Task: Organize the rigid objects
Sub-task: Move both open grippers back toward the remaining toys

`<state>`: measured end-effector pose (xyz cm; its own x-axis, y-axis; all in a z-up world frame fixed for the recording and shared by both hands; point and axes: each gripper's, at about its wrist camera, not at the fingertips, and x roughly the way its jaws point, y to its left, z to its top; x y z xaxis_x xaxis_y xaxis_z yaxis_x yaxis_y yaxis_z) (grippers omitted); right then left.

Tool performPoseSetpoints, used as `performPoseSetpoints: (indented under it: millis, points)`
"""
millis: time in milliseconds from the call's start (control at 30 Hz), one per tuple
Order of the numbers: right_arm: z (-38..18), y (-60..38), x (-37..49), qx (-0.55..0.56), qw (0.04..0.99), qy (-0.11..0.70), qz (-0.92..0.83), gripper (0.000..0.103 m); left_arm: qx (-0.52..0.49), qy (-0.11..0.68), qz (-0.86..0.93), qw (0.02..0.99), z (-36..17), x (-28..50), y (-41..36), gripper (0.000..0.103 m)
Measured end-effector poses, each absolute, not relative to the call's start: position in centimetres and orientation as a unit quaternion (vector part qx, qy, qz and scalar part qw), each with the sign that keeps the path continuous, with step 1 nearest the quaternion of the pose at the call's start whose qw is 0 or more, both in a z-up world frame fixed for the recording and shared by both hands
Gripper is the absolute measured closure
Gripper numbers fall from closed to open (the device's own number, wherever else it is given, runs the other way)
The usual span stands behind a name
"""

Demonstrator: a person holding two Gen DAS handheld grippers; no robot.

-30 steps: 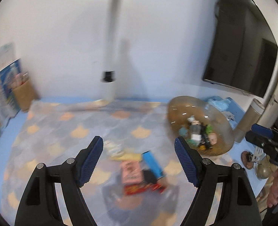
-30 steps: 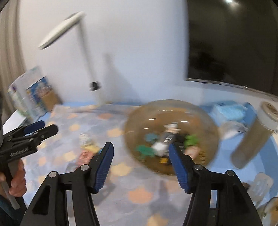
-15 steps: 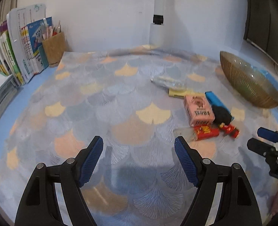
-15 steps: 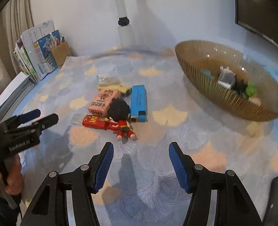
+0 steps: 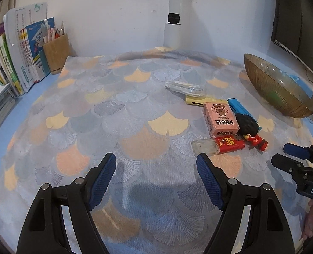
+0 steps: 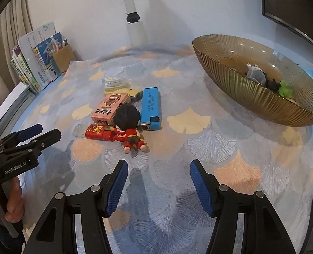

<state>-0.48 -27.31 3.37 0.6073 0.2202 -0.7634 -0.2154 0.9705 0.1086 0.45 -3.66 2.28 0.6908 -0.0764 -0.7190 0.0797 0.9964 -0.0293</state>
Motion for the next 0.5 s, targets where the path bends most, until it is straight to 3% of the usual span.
performPoseSetpoints:
  millis: [333, 500]
  points:
    - [3.26, -27.17, -0.41, -0.005, 0.894, 0.43, 0.122, 0.043, 0.01, 0.391, -0.048, 0.919, 2.29, 0.29, -3.92, 0.026]
    - [3.13, -27.13, -0.25, -0.007, 0.893, 0.432, 0.125, 0.034, 0.006, 0.389, -0.05, 0.92, 2.3, 0.26, -3.88, 0.026]
